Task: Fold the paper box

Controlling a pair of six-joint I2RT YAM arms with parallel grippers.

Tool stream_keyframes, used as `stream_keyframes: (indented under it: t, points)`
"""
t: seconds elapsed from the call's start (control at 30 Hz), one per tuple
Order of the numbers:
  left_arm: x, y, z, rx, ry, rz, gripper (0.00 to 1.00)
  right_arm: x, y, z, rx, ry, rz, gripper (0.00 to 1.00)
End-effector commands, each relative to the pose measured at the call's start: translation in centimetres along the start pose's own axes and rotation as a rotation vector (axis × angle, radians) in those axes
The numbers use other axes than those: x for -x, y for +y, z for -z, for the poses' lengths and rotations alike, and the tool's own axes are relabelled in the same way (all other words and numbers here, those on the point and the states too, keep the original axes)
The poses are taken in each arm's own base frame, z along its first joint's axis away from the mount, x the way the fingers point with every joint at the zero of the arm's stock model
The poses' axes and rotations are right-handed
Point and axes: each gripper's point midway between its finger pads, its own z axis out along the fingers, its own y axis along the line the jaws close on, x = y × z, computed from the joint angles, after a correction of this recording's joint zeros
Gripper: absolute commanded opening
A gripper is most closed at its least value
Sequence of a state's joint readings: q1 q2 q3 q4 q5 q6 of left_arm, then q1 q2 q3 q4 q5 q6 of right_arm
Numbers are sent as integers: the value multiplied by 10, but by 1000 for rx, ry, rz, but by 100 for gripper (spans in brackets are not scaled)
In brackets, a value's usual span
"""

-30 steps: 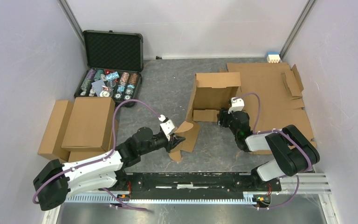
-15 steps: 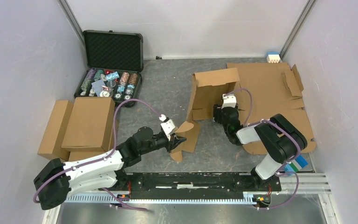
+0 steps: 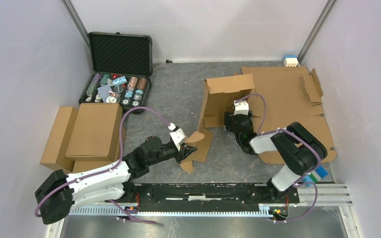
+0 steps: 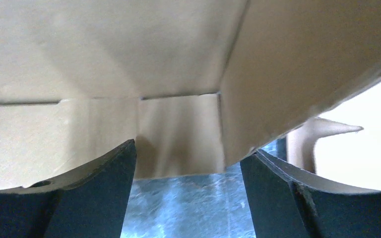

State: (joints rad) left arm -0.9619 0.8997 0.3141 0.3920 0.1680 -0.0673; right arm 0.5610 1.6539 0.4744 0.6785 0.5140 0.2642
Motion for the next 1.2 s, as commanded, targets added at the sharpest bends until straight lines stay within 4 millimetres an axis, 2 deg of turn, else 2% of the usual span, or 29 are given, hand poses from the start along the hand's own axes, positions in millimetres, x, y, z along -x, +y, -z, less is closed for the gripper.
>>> stream_keyframes:
  t: [0.0,0.13,0.23,0.33,0.43,0.7,0.83,1.0,1.17]
  points:
    - [-1,-6,3,-26,-4,8,26,13,27,14,181,-45,6,83]
    - [1,-5,5,-20,-11,5,26,36,42,19,286,-105,-23,88]
    - [1,-5,6,-16,-10,2,26,43,48,23,337,-128,-46,88]
    - [2,-6,7,-20,-13,3,26,40,40,17,285,-117,-50,89]
    - [1,-5,7,-20,-11,5,26,36,33,9,241,-100,-68,98]
    - [4,-7,9,-24,-23,9,25,42,27,-6,191,-142,-78,98]
    - [4,-7,10,-25,-26,11,25,32,27,-12,178,-127,-83,98]
    - [1,-8,8,-30,-12,17,26,-5,1,-25,-48,46,35,98]
    - [1,-7,6,-27,-7,18,25,-32,-11,-17,-168,137,141,98]
